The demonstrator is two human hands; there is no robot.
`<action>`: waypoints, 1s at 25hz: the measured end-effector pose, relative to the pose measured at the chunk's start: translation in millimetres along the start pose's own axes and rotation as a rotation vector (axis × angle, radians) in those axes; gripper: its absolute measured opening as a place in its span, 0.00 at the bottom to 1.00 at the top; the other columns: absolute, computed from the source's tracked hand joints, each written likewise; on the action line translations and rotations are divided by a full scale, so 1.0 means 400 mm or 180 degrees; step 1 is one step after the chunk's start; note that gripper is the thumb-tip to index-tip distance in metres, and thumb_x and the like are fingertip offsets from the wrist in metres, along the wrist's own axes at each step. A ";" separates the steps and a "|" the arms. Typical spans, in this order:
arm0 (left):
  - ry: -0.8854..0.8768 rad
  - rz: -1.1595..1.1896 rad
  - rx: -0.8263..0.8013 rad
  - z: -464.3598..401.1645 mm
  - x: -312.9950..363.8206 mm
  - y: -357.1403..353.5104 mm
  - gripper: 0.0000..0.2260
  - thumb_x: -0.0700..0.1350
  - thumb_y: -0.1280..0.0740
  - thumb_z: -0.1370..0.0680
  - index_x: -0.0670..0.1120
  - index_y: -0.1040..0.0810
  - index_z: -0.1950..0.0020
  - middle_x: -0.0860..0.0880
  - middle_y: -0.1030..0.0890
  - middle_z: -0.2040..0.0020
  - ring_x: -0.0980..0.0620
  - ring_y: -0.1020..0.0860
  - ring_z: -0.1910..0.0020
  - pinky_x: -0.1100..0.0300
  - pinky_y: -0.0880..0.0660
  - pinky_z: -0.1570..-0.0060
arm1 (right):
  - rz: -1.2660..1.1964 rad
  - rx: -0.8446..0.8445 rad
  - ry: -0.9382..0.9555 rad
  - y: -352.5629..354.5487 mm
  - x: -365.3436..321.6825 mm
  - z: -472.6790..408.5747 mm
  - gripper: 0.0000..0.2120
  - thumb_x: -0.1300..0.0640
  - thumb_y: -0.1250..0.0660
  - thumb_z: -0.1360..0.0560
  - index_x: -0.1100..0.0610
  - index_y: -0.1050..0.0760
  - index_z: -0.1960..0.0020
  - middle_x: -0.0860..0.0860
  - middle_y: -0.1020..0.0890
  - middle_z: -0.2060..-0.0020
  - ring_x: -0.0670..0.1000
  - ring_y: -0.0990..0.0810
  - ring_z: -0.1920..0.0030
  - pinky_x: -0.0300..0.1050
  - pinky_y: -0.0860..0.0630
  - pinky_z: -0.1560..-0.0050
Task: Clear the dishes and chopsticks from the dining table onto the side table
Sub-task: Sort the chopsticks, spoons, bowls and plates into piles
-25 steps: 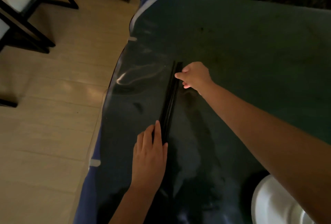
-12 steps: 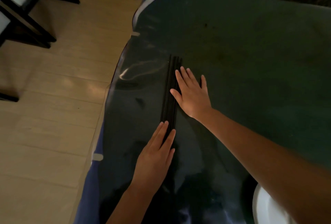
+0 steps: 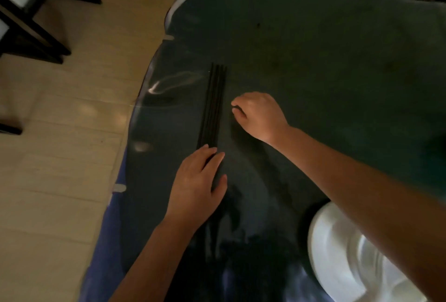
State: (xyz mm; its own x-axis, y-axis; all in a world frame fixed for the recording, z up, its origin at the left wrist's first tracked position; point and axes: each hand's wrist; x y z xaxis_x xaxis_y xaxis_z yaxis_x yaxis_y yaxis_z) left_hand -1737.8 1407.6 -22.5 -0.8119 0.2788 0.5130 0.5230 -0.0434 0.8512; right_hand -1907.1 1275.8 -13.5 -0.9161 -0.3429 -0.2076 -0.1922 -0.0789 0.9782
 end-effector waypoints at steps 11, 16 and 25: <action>0.0998 0.1154 -0.0881 0.134 0.424 0.006 0.16 0.61 0.42 0.30 0.54 0.21 0.53 0.59 0.19 0.59 0.62 0.22 0.59 0.61 0.23 0.57 | -0.0848 0.0144 -0.0432 0.244 0.182 0.574 0.11 0.61 0.36 0.27 0.55 0.20 0.47 0.52 0.18 0.56 0.52 0.20 0.57 0.50 0.23 0.57; 0.1688 0.1520 -0.1987 0.209 0.508 -0.051 0.14 0.59 0.37 0.31 0.54 0.22 0.52 0.56 0.17 0.62 0.62 0.19 0.65 0.65 0.25 0.63 | -0.0882 -0.0270 -0.0186 0.226 0.203 0.742 0.10 0.57 0.32 0.28 0.52 0.20 0.47 0.48 0.17 0.53 0.51 0.20 0.54 0.48 0.22 0.55; 0.2224 0.2416 -0.1455 0.236 0.524 -0.054 0.08 0.43 0.34 0.25 0.52 0.16 0.59 0.52 0.16 0.66 0.58 0.20 0.71 0.68 0.25 0.68 | -0.1052 -0.0001 -0.0499 0.177 0.224 0.769 0.14 0.57 0.33 0.28 0.52 0.23 0.42 0.49 0.20 0.48 0.51 0.25 0.46 0.43 0.29 0.48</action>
State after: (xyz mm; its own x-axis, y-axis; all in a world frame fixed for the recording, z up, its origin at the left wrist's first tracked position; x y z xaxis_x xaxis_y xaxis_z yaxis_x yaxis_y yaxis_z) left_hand -1894.8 1557.5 56.4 -0.3667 -0.5611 0.7421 0.9153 -0.3604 0.1798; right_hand -2110.9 1527.4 39.2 -0.8474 -0.1513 -0.5089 -0.4866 -0.1618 0.8585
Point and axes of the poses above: each hand's wrist, its own z-axis away from the middle knuckle, its own y-axis out of the back of the hand, x = y × z
